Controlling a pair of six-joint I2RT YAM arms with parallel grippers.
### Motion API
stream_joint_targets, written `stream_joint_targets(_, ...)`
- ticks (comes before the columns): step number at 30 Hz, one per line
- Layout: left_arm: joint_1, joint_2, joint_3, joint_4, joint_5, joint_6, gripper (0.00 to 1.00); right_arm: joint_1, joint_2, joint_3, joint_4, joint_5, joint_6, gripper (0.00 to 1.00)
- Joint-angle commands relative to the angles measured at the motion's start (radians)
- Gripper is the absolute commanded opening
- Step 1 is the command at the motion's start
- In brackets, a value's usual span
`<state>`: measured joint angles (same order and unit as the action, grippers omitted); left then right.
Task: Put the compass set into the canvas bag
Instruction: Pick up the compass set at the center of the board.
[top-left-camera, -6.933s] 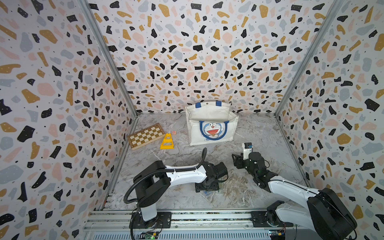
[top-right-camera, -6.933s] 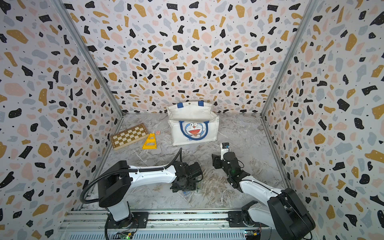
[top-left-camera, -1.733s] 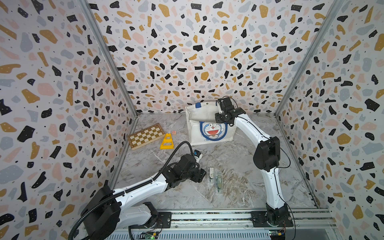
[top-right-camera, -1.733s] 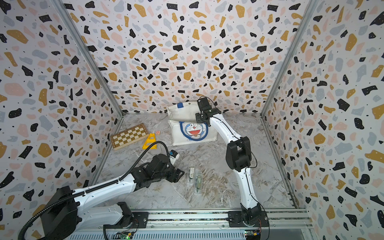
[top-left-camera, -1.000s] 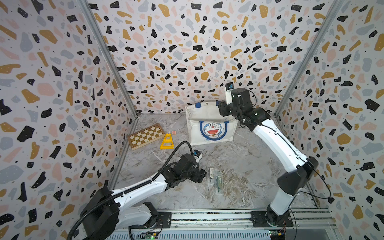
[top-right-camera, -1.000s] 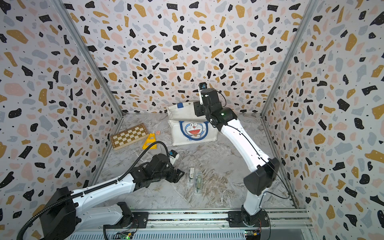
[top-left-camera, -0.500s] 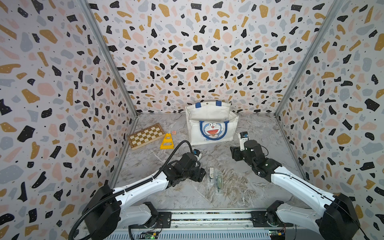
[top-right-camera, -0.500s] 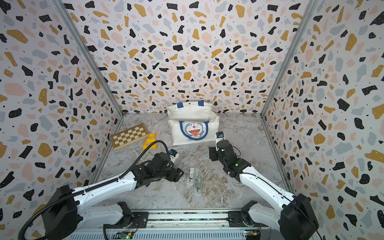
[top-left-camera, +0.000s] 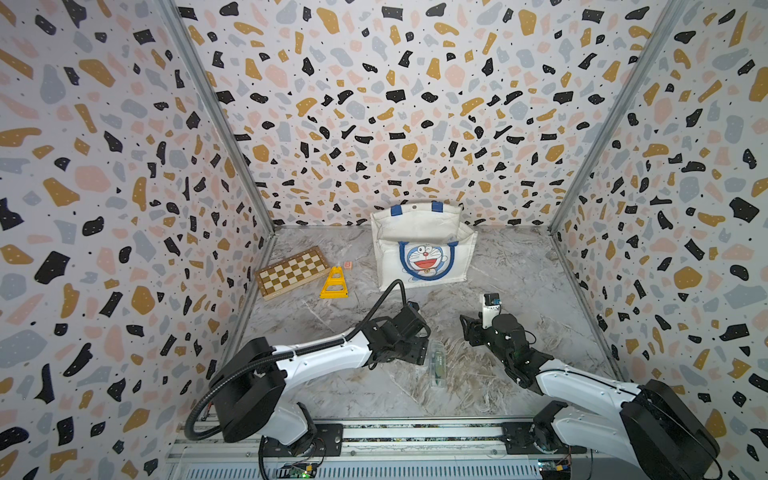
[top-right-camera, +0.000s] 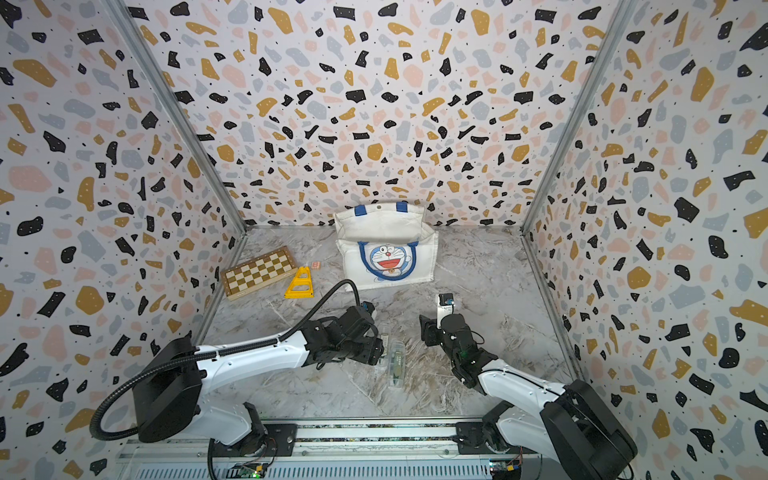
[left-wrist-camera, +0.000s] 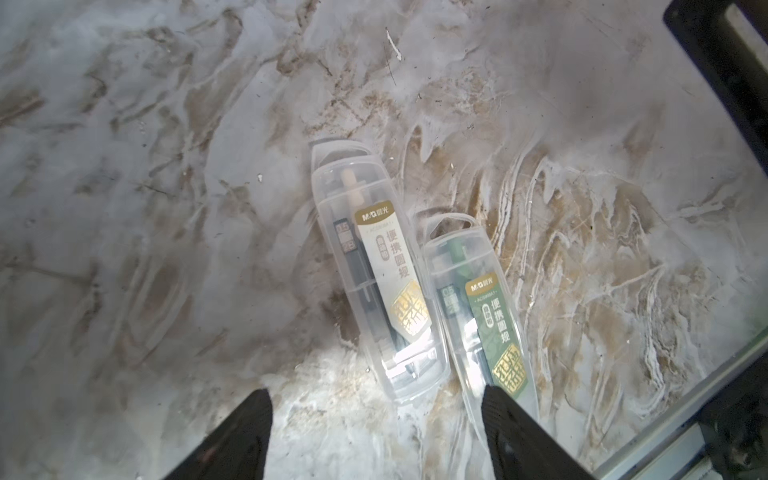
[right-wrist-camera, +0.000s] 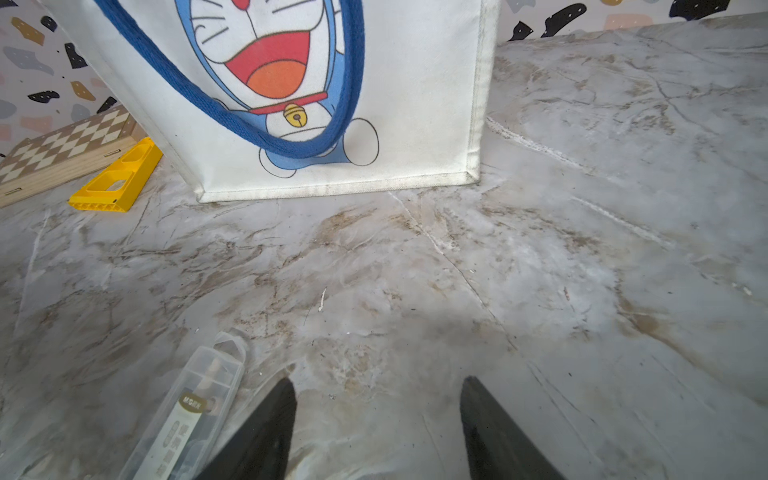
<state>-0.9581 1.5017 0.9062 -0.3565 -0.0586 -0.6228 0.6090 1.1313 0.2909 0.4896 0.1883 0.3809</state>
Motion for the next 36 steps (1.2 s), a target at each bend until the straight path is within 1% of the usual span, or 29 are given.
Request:
stream_joint_targets(1, -0.013, 0.068, 0.056, -0.039, -0.050, -0.041, 0.80, 0.000, 0.005, 0.002, 0.065, 0.012, -0.003, 0.65)
stream_joint_targets(7, -0.017, 0.192, 0.132, -0.059, -0.066, -0.063, 0.80, 0.000, 0.018, 0.009, 0.070, -0.007, -0.003, 0.66)
stream_joint_targets(15, -0.030, 0.291, 0.194, -0.064, -0.049, -0.063, 0.80, 0.000, 0.045, 0.021, 0.069, -0.029, -0.002, 0.66)
stream_joint_targets(17, -0.032, 0.306, 0.197, -0.066, -0.051, -0.071, 0.78, 0.000, 0.050, 0.024, 0.066, -0.032, -0.001, 0.66)
stream_joint_targets(20, -0.032, 0.307, 0.189, -0.063, -0.066, -0.084, 0.75, 0.000, 0.053, 0.026, 0.062, -0.033, -0.002, 0.66)
stream_joint_targets(23, -0.032, 0.304, 0.186, -0.073, -0.089, -0.084, 0.75, 0.000, 0.057, 0.026, 0.062, -0.033, -0.002, 0.66)
stream_joint_targets(29, -0.032, 0.296, 0.179, -0.103, -0.128, -0.086, 0.76, 0.000, 0.062, 0.030, 0.060, -0.035, -0.002, 0.66)
stream_joint_targets(36, -0.032, 0.283, 0.167, -0.109, -0.133, -0.086, 0.76, 0.000, 0.062, 0.031, 0.061, -0.036, 0.000, 0.67)
